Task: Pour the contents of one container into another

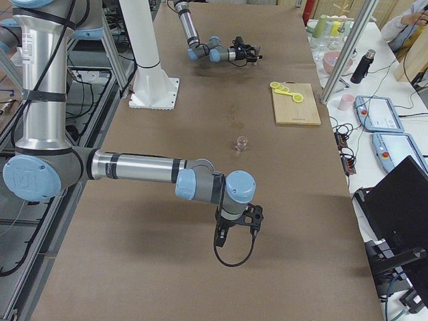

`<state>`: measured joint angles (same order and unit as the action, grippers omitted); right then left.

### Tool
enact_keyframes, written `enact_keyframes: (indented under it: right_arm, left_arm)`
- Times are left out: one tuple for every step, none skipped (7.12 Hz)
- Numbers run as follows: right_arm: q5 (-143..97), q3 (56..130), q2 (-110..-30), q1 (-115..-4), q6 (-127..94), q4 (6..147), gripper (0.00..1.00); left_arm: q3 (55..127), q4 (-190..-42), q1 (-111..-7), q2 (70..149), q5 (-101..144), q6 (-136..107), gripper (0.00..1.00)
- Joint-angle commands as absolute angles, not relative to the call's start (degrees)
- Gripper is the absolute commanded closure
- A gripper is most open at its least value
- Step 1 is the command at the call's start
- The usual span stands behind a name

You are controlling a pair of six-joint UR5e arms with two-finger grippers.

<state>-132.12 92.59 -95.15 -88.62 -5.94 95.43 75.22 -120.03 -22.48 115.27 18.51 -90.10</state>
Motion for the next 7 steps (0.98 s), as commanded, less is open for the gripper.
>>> enact_keyframes:
  right_arm:
    - [-131.7,92.6,-94.7,-88.9,-6.0,95.4,0.0]
    - [-131.7,92.5,-94.6,-88.9,-6.0,95.4,0.0]
    - [-131.7,92.5,-94.5,-88.9,-6.0,95.4,0.0]
    - [-131.7,92.5,-94.5,-88.9,-6.0,95.4,0.0]
    - [-131.7,92.5,-94.5,-88.9,-6.0,95.4,0.0]
    - [-131.7,92.5,-94.5,-88.9,-6.0,95.4,0.0]
    - [-131.6,92.5,-94.5,-88.9,-6.0,95.4,0.0]
  left_arm:
    - [76.4,-120.0,-20.9,114.3,17.1,-90.1,0.01]
    - [77.5,-120.0,-20.7,112.5,17.1,-90.1,0.01]
    - [78.1,-120.0,-20.4,112.2,17.0,-90.0,0.01]
    - [78.4,-120.0,-19.8,111.9,15.7,-90.0,0.01]
    - [79.7,-120.0,-19.3,110.8,15.6,-90.0,0.01]
    - [80.9,-119.9,-19.0,109.8,15.2,-90.0,0.01]
    - [82.3,-119.9,-18.5,108.5,14.6,-90.0,0.01]
